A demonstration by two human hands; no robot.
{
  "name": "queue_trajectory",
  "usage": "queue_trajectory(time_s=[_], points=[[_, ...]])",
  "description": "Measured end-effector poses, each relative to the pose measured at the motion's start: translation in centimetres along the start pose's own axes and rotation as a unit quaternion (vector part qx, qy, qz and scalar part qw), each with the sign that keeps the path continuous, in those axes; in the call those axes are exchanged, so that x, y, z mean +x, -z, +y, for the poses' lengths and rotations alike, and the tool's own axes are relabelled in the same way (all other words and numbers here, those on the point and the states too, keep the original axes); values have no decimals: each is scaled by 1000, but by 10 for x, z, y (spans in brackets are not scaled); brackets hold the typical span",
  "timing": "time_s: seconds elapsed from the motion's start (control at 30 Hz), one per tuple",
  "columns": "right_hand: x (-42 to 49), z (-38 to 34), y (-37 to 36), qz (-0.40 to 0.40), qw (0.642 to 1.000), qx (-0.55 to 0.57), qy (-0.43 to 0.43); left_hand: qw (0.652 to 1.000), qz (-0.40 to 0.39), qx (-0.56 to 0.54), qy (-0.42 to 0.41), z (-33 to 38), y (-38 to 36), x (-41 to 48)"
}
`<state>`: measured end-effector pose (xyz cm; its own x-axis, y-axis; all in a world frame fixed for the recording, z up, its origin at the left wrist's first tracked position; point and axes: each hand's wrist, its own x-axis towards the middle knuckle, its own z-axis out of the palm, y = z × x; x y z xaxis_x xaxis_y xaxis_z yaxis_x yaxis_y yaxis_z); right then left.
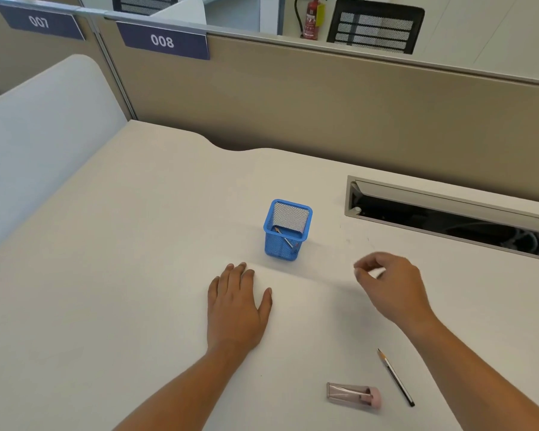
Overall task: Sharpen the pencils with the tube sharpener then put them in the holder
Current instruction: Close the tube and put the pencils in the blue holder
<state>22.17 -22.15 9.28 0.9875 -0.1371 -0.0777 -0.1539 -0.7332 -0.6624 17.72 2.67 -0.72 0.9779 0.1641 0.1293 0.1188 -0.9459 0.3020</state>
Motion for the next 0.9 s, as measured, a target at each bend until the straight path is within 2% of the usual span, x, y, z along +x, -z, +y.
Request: queue_trajectory(time_s=[0.17,0.3,0.4,0.57,0.67,0.77,0.9], points=[[-38,45,13,-43,993,-64,-85,1000,3,-3,-6,0,0,0],[-64,60,14,-94,979,-137,-118,1000,12,2,-10,-1,0,0],[-79,64,15,-124,972,-155,-123,1000,10,1,-13,1,1,-2],[-85,56,12,-113,967,-212,-84,999,-2,-37,-9,0,3,-4],[-78,47,15,-98,975,-186,-71,995,10,-91,-37,1,7,-5],[-64,32,23,-44,994,-97,-40,979,3,-194,-63,23,22,-8],[-44,-16,29,3,999,31,32,926,-135,-348,-60,68,58,-2]])
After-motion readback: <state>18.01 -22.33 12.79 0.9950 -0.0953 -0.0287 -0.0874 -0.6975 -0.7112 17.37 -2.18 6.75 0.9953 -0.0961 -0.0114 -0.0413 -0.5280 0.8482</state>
